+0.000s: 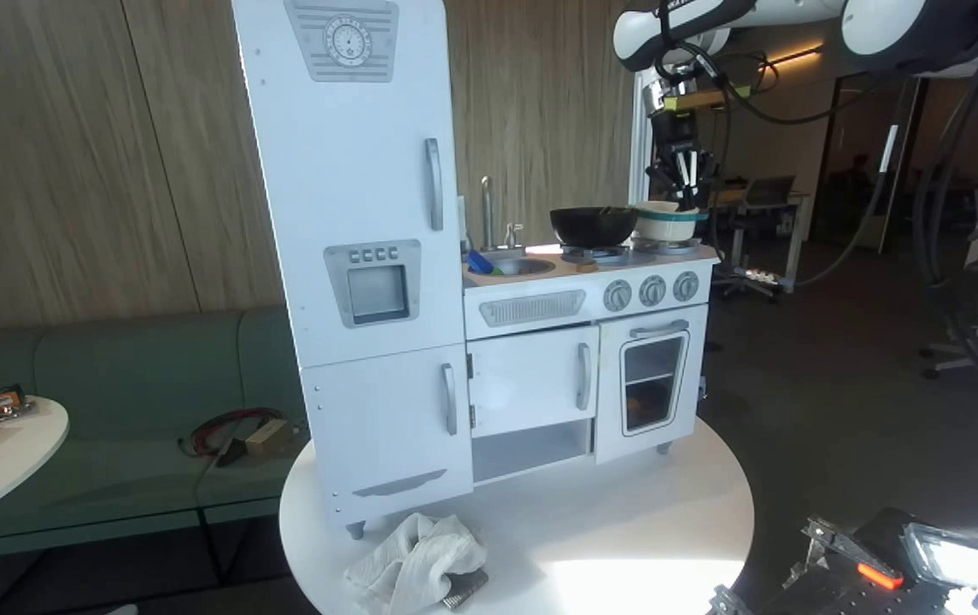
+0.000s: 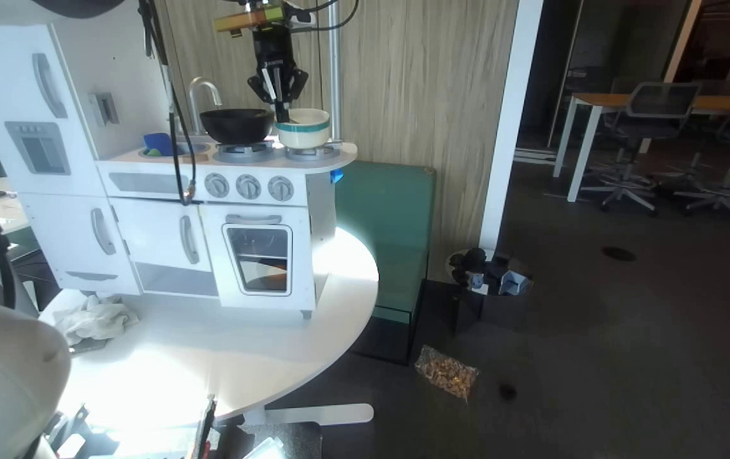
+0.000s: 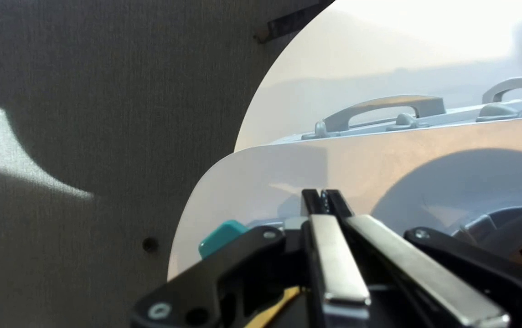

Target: Pick the black bowl and pour all its contents into the white bowl, pick up the silver spoon from the sink and mix the contents of the white bowl

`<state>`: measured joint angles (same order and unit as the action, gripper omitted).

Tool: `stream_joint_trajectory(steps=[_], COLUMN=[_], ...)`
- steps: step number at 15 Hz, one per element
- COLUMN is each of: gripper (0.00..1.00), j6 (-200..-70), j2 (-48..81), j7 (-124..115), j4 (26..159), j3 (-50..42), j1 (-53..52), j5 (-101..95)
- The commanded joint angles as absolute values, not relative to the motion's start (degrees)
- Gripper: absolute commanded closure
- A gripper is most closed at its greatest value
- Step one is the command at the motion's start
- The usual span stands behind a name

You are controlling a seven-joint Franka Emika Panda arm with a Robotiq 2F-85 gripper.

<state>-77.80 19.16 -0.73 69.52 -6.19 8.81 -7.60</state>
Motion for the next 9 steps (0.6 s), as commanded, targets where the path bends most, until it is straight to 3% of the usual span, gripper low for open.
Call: stream_joint_trajectory(steps=[1, 9], gripper=[0.95, 0.95], j6=[-77.16, -77.88], j2=[19.79, 17.61], j7=[-0.29, -1.21], j4=[68.81, 68.19], j3=[-5.46, -5.63], j1=[7.97, 6.86], j5=[-7.61, -9.67])
